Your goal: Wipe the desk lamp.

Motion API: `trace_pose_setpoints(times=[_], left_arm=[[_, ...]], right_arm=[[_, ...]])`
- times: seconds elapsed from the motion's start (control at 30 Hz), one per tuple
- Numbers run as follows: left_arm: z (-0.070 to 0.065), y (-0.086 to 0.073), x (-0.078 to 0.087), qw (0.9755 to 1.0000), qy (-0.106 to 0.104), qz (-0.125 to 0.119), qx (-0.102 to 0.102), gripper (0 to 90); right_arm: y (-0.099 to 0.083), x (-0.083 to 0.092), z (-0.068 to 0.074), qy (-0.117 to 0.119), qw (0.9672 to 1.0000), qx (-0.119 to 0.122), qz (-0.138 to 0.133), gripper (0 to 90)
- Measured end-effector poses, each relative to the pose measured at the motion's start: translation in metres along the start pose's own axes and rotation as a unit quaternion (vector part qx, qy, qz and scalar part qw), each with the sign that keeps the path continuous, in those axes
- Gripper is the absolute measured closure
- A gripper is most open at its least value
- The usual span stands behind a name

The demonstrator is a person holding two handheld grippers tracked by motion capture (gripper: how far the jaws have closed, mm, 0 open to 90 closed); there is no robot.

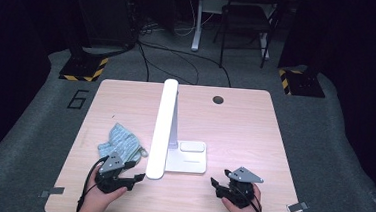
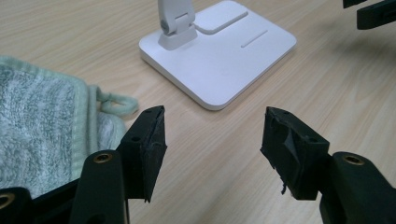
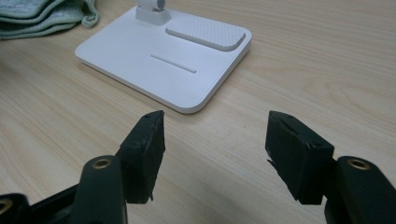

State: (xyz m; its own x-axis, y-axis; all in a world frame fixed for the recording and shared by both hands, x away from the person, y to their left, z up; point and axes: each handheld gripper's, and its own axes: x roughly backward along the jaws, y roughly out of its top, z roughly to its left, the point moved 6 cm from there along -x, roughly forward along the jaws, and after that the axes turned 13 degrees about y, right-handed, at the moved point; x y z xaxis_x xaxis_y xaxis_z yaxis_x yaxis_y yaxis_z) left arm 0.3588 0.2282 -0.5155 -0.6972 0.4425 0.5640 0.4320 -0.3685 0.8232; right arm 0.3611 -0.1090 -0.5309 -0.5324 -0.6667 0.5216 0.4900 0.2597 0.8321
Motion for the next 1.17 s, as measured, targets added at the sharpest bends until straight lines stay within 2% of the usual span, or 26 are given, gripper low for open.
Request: trace_pose_setpoints(times=[0.03, 0.1, 0.27, 0.3, 0.53, 0.6, 0.77, 0.9, 1.0, 1.17], left_arm=[[0.001, -0.002, -0.001, 0.9999, 0.002, 0.004, -0.009, 39.7], [0.002, -0.004, -0.002, 0.9999, 0.008, 0.006, -0.014, 39.7], [0.004, -0.011, -0.006, 0.9998, 0.009, 0.011, -0.012, 39.7], [0.004, -0.012, -0.007, 0.9999, 0.01, 0.009, -0.005, 39.7], [-0.002, -0.018, -0.012, 0.9998, -0.006, 0.021, 0.003, 39.7], [-0.006, -0.018, -0.015, 0.9997, -0.006, 0.022, -0.01, 39.7], [-0.012, -0.019, -0.019, 0.9991, -0.016, 0.032, -0.022, 39.7], [-0.014, -0.019, -0.02, 0.9991, -0.017, 0.033, -0.022, 39.6], [-0.015, -0.018, -0.02, 0.9992, -0.017, 0.031, -0.021, 39.6], [-0.014, -0.017, -0.018, 0.9991, -0.013, 0.029, -0.026, 39.5]], right_arm=[[-0.001, -0.001, 0.0, 0.003, 1.0, -0.001, 0.003, 37.6], [-0.002, -0.002, 0.0, 0.001, 1.0, -0.004, 0.002, 37.6], [-0.008, -0.01, 0.0, 0.006, 0.9999, -0.004, 0.01, 37.7], [-0.008, -0.01, 0.0, 0.002, 0.9999, -0.007, 0.013, 37.7], [-0.009, -0.017, 0.003, -0.004, 0.9998, 0.007, 0.016, 38.2], [-0.01, -0.02, 0.003, -0.009, 0.9998, 0.006, 0.015, 38.5], [-0.011, -0.022, 0.003, -0.007, 0.9997, 0.007, 0.02, 38.6], [-0.011, -0.021, 0.002, -0.005, 0.9998, 0.008, 0.015, 38.6], [-0.011, -0.019, 0.002, -0.004, 0.9999, -0.001, 0.01, 38.6], [-0.01, -0.018, 0.001, -0.002, 0.9999, 0.004, 0.01, 38.6]])
